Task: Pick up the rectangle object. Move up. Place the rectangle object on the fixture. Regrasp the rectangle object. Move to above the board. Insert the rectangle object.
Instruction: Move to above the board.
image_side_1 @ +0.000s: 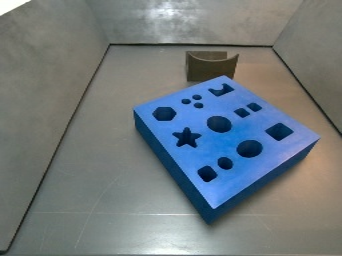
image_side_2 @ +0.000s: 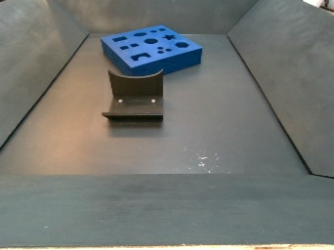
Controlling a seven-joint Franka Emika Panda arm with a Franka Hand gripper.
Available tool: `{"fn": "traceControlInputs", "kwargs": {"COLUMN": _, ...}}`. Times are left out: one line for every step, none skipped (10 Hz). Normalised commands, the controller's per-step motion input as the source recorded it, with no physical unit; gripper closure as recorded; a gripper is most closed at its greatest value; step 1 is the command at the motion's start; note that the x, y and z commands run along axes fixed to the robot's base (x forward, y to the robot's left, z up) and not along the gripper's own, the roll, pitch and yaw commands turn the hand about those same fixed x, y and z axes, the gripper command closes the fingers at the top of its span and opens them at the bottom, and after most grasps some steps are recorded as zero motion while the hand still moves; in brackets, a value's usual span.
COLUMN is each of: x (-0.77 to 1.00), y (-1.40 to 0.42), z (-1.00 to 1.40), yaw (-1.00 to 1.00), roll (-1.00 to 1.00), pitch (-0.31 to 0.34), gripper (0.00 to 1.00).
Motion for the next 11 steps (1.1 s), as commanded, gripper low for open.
{"fn": "traceControlInputs", "kwargs": {"x": -0.98, "y": -1.0, "z": -0.5, "yaw": -0.1, "roll": -1.0, "pitch": -0.179, "gripper": 1.0}}
{"fn": "traceControlInputs", "kwargs": {"x": -1.0, "y": -0.98, "z": -0.5, "yaw": -0.09, "roll": -1.0, "pitch": -0.215, "gripper": 1.0}}
{"fn": "traceControlInputs", "kwargs": {"x": -1.0, "y": -0.96, "z": -0.49, "yaw": -0.09, "roll": -1.0, "pitch": -0.235, "gripper": 1.0}}
{"fn": "traceControlInputs", "kwargs": {"x": -1.0, "y": -0.93, "z": -0.48, "yaw": -0.09, "roll": -1.0, "pitch": -0.259, "gripper": 1.0}}
{"fn": "traceControlInputs", "kwargs": {"x": -1.0, "y": -0.91, "z": -0.48, "yaw": -0.09, "roll": -1.0, "pitch": -0.26, "gripper": 1.0}}
{"fn": "traceControlInputs", "kwargs": {"x": -1.0, "y": -0.89, "z": -0.47, "yaw": -0.09, "roll": -1.0, "pitch": -0.273, "gripper": 1.0}}
{"fn": "traceControlInputs", "kwargs": {"x": -1.0, "y": -0.88, "z": -0.46, "yaw": -0.09, "roll": -1.0, "pitch": -0.274, "gripper": 1.0}}
{"fn": "traceControlInputs", "kwargs": {"x": -1.0, "y": -0.83, "z": -0.44, "yaw": -0.09, "roll": -1.0, "pitch": -0.288, "gripper": 1.0}}
{"fn": "traceControlInputs", "kwargs": {"x": -1.0, "y": -0.81, "z": -0.43, "yaw": -0.09, "roll": -1.0, "pitch": -0.292, "gripper": 1.0}}
{"fn": "traceControlInputs", "kwargs": {"x": -0.67, "y": -0.48, "z": -0.26, "yaw": -0.08, "roll": -1.0, "pitch": -0.304, "gripper": 1.0}}
{"fn": "traceControlInputs", "kwargs": {"x": -0.51, "y": -0.35, "z": -0.19, "yaw": -0.09, "roll": -1.0, "pitch": -0.298, "gripper": 1.0}}
